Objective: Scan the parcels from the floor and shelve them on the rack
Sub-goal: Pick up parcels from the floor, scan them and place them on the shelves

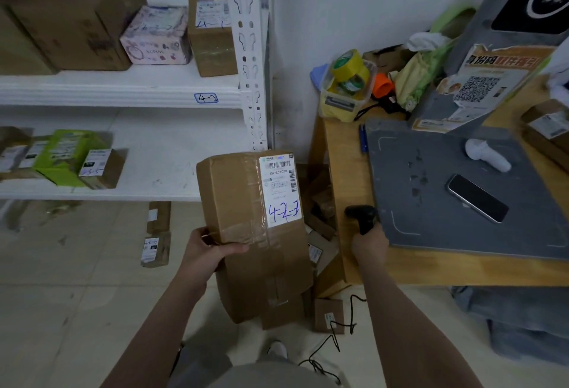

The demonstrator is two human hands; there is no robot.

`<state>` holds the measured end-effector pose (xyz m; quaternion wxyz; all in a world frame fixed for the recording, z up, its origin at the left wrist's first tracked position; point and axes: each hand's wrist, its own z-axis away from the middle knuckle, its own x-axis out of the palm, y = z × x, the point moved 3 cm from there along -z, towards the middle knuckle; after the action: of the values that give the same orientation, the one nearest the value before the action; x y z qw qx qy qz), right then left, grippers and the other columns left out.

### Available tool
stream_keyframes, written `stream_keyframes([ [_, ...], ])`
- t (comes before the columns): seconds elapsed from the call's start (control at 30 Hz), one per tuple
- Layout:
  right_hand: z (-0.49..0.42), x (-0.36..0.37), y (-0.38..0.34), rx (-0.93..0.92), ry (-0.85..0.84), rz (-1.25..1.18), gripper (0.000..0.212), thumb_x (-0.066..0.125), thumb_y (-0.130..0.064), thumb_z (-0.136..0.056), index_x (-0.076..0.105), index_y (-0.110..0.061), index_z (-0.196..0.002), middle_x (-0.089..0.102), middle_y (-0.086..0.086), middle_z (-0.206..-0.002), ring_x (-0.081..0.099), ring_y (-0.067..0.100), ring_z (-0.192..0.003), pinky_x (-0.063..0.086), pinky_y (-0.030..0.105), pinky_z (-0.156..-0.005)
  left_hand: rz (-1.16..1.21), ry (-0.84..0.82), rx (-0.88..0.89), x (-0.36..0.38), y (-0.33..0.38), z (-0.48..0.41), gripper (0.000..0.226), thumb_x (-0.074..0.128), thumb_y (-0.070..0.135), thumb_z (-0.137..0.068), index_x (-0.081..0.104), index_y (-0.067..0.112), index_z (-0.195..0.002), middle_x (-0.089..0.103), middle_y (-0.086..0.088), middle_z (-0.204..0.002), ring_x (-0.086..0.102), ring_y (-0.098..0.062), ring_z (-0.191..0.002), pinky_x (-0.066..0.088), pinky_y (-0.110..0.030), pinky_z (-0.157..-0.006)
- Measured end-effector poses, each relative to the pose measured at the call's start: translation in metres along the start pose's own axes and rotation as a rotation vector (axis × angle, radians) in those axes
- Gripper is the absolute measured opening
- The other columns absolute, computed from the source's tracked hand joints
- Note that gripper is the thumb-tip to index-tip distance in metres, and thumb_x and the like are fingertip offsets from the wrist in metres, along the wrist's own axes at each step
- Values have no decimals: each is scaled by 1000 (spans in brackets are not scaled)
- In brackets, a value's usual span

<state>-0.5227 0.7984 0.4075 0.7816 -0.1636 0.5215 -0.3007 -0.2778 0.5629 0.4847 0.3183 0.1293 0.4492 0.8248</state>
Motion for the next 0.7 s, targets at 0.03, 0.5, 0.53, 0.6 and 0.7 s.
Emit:
stream_keyframes([
  [0.03, 1, 2, 1, 0, 13, 9, 55, 51, -2, -91, 39, -4, -145, 50, 20, -140, 49, 37, -127, 44, 48, -101, -12, -2, 7, 0, 1, 1, 118, 100, 24, -35, 47, 9, -139, 64, -8, -124, 61, -27, -110, 51, -38, -76],
  [0.5, 94, 44, -83, -398, 205, -210, 67, 72, -18, -87, 38, -6, -143, 44, 13, -142, 43, 29, -131, 38, 41, -111, 136, 67, 15, -46, 21, -5, 86, 92, 9, -57, 52, 10, -133, 69, -5, -117, 65, -21, -103, 50, -35, -72],
  [0.53, 104, 53, -95, -424, 103, -280, 64, 71, -21, -89, 39, -10, -144, 44, 8, -142, 45, 24, -130, 43, 40, -108, 152, 73, 19, -56, 24, -5, 85, 92, 10, -56, 53, 10, -132, 69, -4, -117, 65, -22, -104, 52, -37, -76],
  [0.6, 127, 74, -120, -450, -172, -404, 60, 68, -29, -93, 39, -19, -145, 44, -4, -141, 48, 16, -127, 46, 35, -102, 182, 89, 18, -77, 32, -3, 76, 90, 10, -62, 55, 13, -129, 70, -4, -116, 65, -23, -105, 54, -42, -83],
  [0.7, 160, 111, -154, -447, -578, -418, 65, 63, -47, -93, 36, -30, -150, 41, -9, -148, 43, 15, -132, 40, 38, -107, 236, 121, 11, -117, 41, -3, 72, 91, 15, -60, 59, 15, -124, 73, -4, -112, 67, -23, -100, 53, -37, -75],
])
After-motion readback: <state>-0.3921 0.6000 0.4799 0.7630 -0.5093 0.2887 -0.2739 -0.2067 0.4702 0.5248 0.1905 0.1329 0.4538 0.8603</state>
